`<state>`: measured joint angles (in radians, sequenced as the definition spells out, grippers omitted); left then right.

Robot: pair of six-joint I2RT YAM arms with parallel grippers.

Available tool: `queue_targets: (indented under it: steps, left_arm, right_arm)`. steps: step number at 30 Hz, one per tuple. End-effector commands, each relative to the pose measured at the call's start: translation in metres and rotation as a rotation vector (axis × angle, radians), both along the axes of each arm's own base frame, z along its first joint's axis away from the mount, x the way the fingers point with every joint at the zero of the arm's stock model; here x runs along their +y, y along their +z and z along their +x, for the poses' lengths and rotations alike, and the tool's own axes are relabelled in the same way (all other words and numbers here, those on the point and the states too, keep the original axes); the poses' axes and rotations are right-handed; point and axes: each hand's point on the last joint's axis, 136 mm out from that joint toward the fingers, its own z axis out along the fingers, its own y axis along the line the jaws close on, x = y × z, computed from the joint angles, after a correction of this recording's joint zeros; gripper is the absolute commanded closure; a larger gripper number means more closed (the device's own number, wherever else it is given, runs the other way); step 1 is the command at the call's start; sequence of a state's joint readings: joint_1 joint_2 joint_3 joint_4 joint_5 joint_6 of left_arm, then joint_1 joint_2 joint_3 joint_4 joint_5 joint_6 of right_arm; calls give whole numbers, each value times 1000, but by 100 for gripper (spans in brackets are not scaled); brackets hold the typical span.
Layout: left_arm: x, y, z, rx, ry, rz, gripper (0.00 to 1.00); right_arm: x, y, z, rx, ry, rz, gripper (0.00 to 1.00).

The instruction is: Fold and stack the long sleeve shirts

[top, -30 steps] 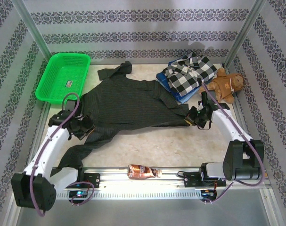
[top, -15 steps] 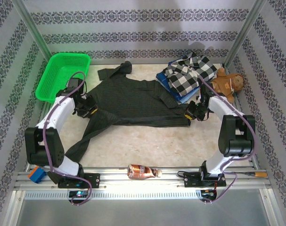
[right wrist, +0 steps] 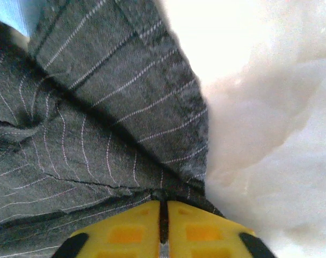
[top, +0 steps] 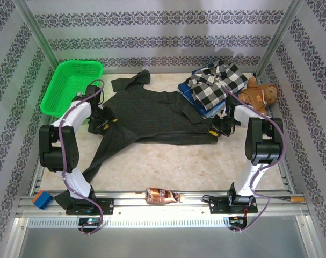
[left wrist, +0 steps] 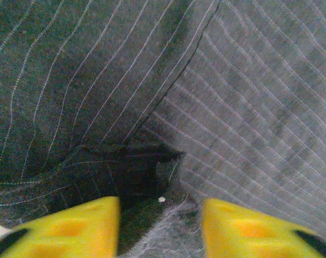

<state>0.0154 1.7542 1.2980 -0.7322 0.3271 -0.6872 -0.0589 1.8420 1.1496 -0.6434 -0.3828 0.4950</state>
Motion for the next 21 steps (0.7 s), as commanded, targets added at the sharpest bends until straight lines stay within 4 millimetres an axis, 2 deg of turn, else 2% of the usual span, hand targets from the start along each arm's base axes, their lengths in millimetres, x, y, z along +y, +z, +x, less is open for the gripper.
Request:
queue_targets:
  steps: [1,3,5,8,11,14,17,19,21]
  left_arm:
    - [10,33,17,-116,44,24,38]
    - [11,49,16,-162,54,30,30]
    - [13,64,10,-189,53,43,22]
    - [15,81,-11,-191,35,70,17]
    - [13,88,-46,-158,11,96,16]
    - [15,82,-91,-83,-19,131,13]
    - [17,70,-141,16,-28,159,9]
    - [10,59,-166,53,-25,135,7]
    - [3,43,-183,97,-19,114,6]
  right_arm:
    - [-8,18,20,-93,8,-17,74]
    - [-8,29,23,-139,14,-20,65]
    - [-8,39,25,-171,21,-23,51]
    - [-2,55,20,-209,44,-3,47]
    - [8,71,7,-240,84,0,42]
    - [27,83,-13,-267,145,15,35]
    - [58,93,-34,-314,251,41,22]
    - [79,93,-47,-333,331,42,16]
    - [93,90,-57,-335,376,56,14]
